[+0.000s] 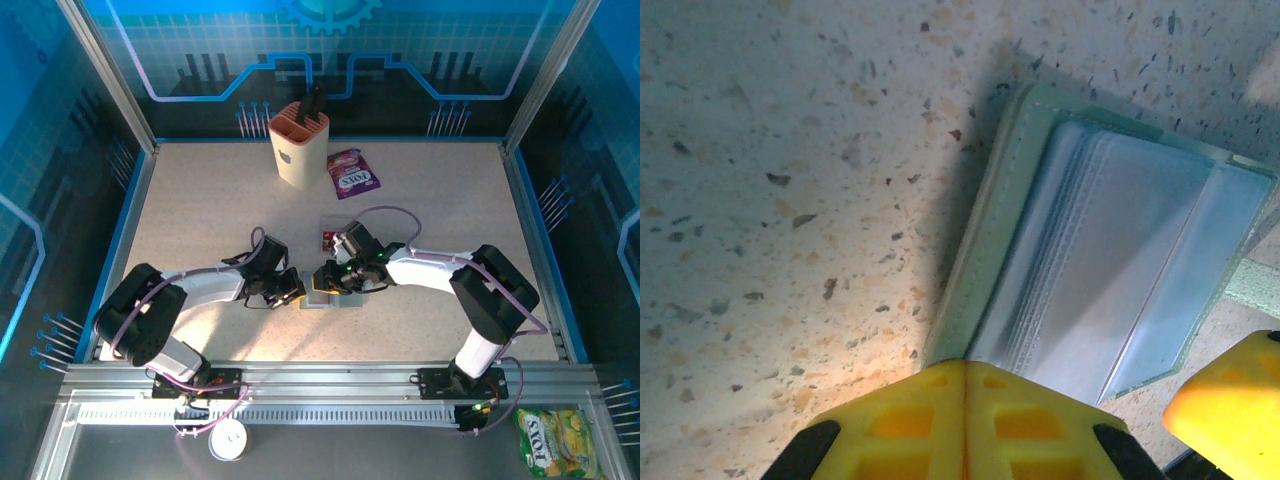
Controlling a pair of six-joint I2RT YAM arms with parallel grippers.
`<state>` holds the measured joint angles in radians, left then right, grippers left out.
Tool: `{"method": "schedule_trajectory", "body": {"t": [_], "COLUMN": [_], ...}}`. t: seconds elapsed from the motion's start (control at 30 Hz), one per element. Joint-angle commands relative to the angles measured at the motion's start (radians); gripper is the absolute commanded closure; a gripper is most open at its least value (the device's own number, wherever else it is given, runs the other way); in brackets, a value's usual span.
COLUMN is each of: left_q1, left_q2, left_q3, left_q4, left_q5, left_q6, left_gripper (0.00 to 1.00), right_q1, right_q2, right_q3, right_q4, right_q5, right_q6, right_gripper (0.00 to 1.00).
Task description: Take the credit cards out of the card holder
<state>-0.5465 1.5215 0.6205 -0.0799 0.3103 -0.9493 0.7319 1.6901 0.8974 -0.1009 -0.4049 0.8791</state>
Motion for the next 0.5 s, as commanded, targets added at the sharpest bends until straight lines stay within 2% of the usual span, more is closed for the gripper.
{"method": "schedule_trajectory", "body": {"t": [0.0,0.2,0.47], "left_q1": [-0.004,-0.004,-0.004], "left_q2": [-0.001,-0.030,0.006], "left_q3": [-0.008,-0.015,0.005], "left_q4": [-0.010,-0.021,-0.035], "left_q5": [-0.011,-0.025,-0.013], "left_q6": [-0.021,-0.017,-0.014], "left_gripper": [0.92,0.92,0.92], "right_q1": [-0.010,-0.015,-0.020], "right_q2": [0.014,0.029,0.048], "right_q3": [0.014,0.014,0.020], "right_q4": [-0.035,-0.020,0.012], "right_q5": [-0.011,-0.028,-0.050], "right_q6": [-0.020,-0.008,0.008], "right_gripper": [0.65,0.63,0.60]}}
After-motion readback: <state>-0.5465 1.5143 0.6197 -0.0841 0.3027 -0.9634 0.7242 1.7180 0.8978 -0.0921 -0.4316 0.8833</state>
